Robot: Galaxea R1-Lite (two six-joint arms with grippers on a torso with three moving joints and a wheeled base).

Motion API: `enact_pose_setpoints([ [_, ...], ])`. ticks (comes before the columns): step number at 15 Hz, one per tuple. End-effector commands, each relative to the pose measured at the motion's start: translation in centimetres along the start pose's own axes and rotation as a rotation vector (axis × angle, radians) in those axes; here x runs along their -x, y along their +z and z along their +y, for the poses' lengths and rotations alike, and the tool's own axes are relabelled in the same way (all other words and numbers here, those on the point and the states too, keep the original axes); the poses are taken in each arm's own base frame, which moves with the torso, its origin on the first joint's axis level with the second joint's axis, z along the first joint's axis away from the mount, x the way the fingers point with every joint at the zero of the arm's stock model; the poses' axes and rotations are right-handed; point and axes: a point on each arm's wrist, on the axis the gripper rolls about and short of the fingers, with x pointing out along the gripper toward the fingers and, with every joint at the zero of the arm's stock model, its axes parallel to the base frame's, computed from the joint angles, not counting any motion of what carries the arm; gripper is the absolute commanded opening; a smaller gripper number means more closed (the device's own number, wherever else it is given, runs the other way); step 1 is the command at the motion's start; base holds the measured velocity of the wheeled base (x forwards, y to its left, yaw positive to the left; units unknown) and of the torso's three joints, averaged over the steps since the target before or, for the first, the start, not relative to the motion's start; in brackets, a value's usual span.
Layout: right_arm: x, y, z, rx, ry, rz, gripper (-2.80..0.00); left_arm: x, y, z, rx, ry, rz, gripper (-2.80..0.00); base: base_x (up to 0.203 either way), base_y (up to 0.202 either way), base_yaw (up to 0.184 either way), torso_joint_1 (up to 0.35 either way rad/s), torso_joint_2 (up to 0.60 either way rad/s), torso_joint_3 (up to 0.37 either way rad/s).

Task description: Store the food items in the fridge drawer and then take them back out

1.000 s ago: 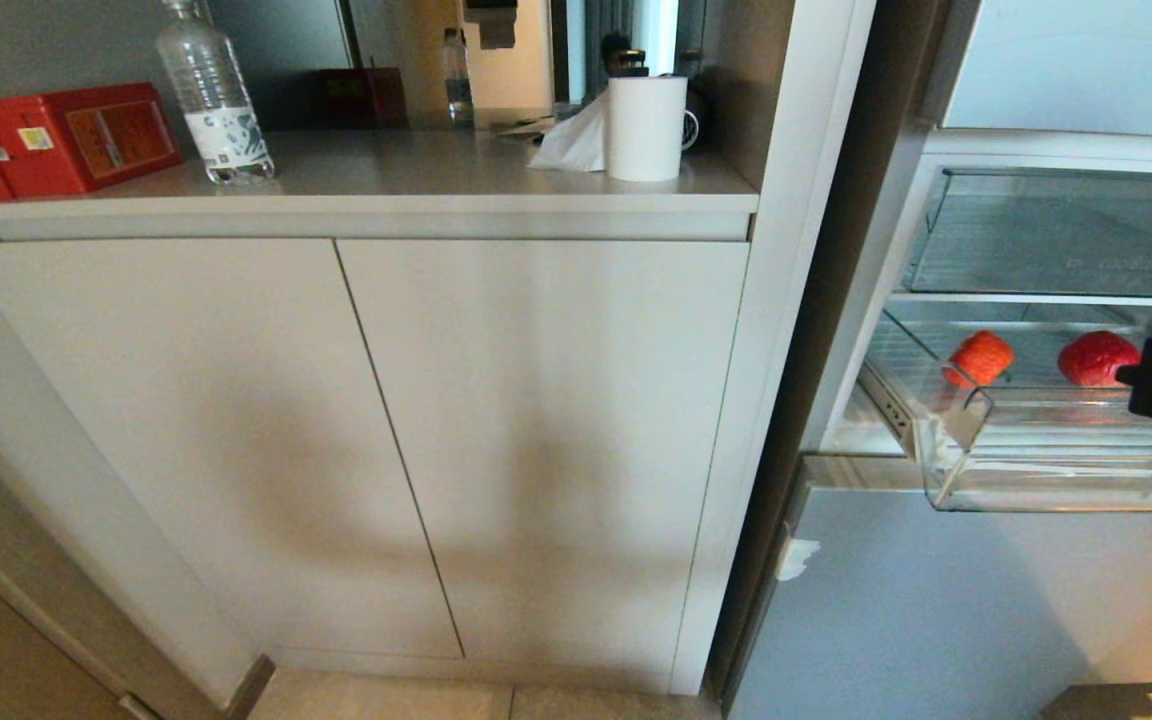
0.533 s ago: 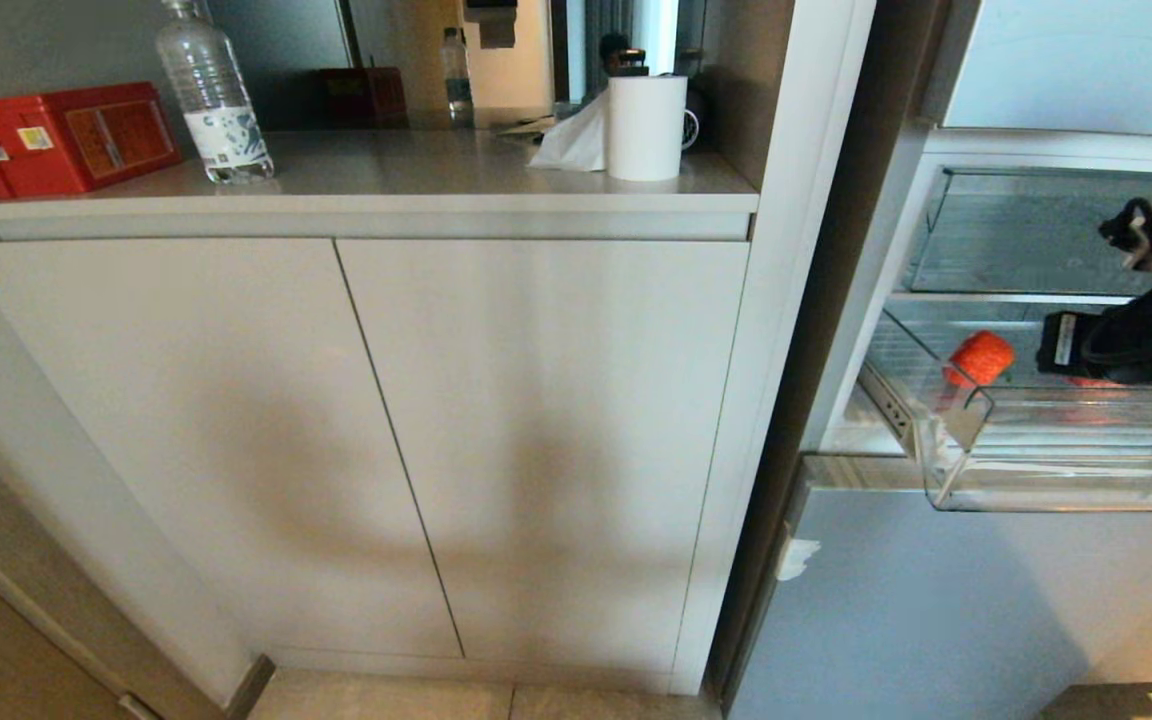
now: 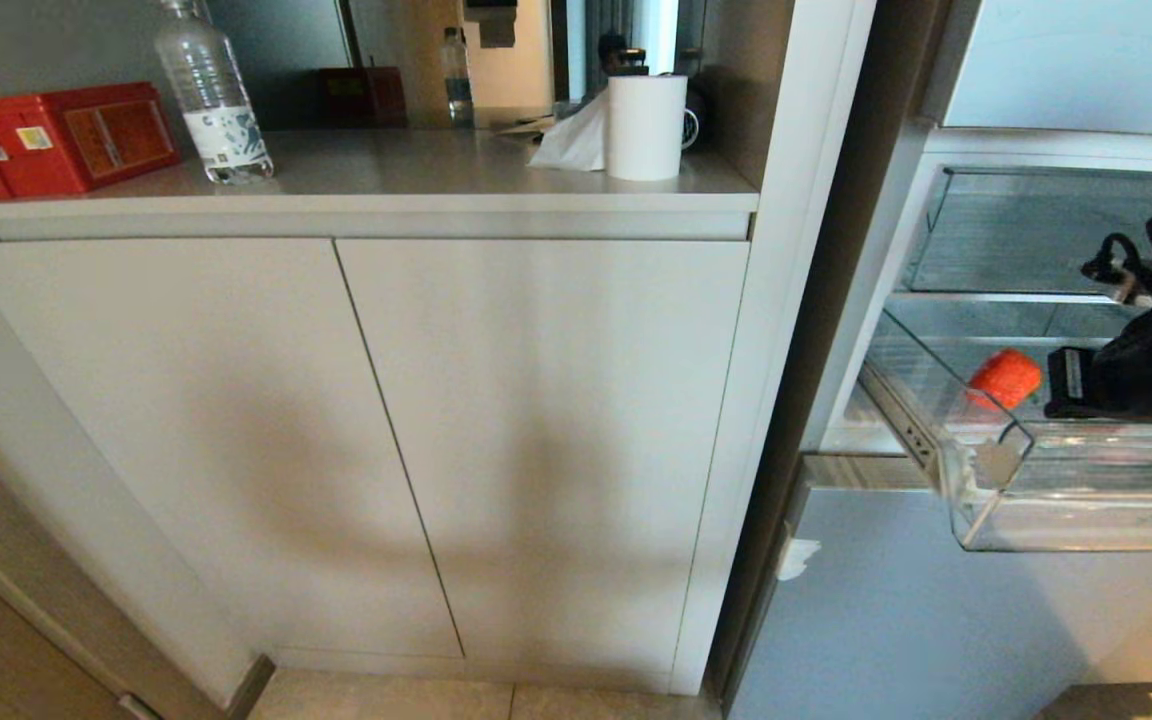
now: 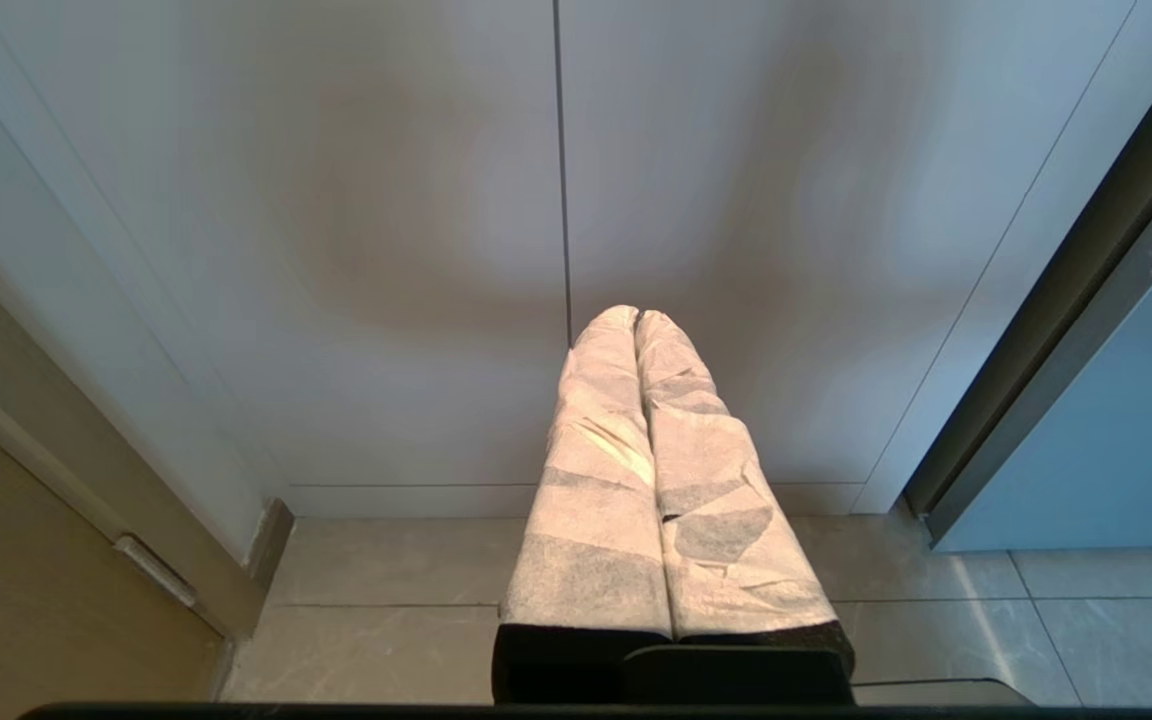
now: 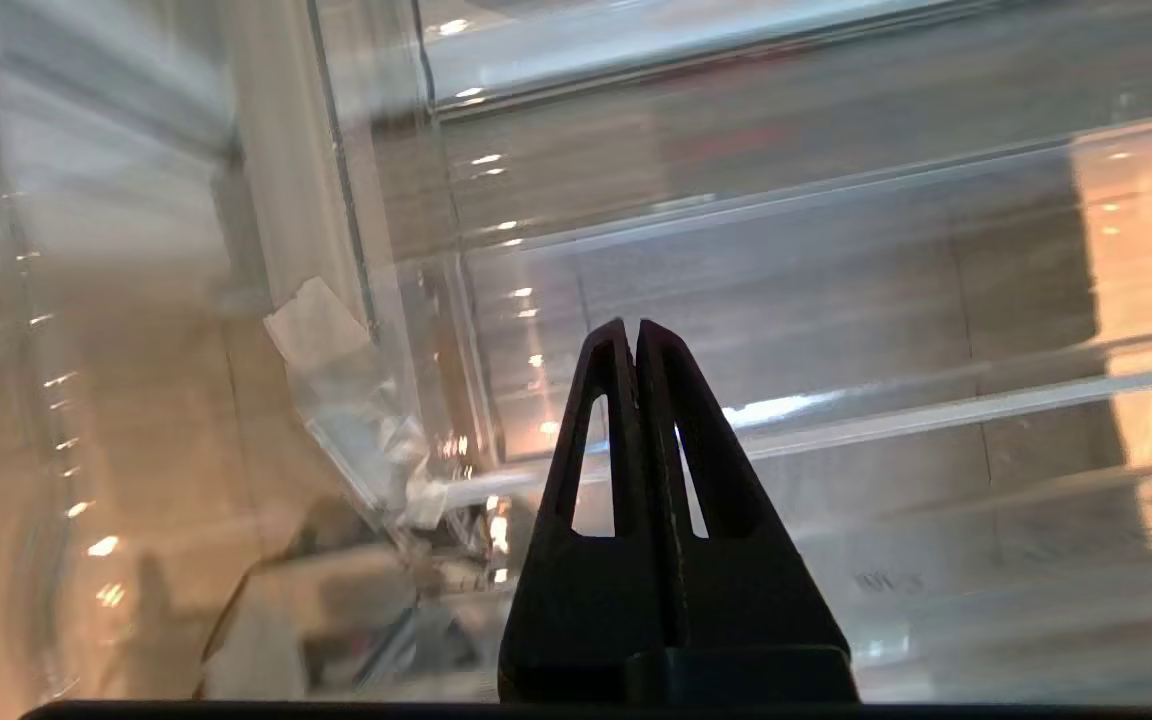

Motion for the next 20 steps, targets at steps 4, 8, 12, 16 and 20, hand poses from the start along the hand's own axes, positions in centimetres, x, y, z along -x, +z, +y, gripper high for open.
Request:
enact_pose_setpoints([
  [4,0.0,3.0,0.2,-0.037,0.010,-0.096,-2.80,0.0,0.0,0.0,0.000,0.001,0.002,-2.80,0.000,0.000,0.000,0.000,0.00,0.000],
  [8,-2.9,4.8,0.1,-0.053,-0.007,-0.108,-2.80,0.0,0.0,0.0,0.000,0.001,0.000,-2.80,0.000,0.000,0.000,0.000,0.00,0.000],
  [12,-4.7,5.7,-1.2,-0.080,-0.058,-0.118,0.00,0.0,0.0,0.0,0.000,0.001,0.001,-2.80,0.000,0.000,0.000,0.000,0.00,0.000],
  [16,-6.5,5.8,-1.9,-0.093,-0.093,-0.096,0.00,0.0,0.0,0.0,0.000,0.001,0.002,-2.80,0.000,0.000,0.000,0.000,0.00,0.000],
  [20,-9.1,5.4,-2.4,-0.098,-0.097,-0.062,0.00,0.0,0.0,0.0,0.000,0.001,0.001,-2.80,0.000,0.000,0.000,0.000,0.00,0.000],
])
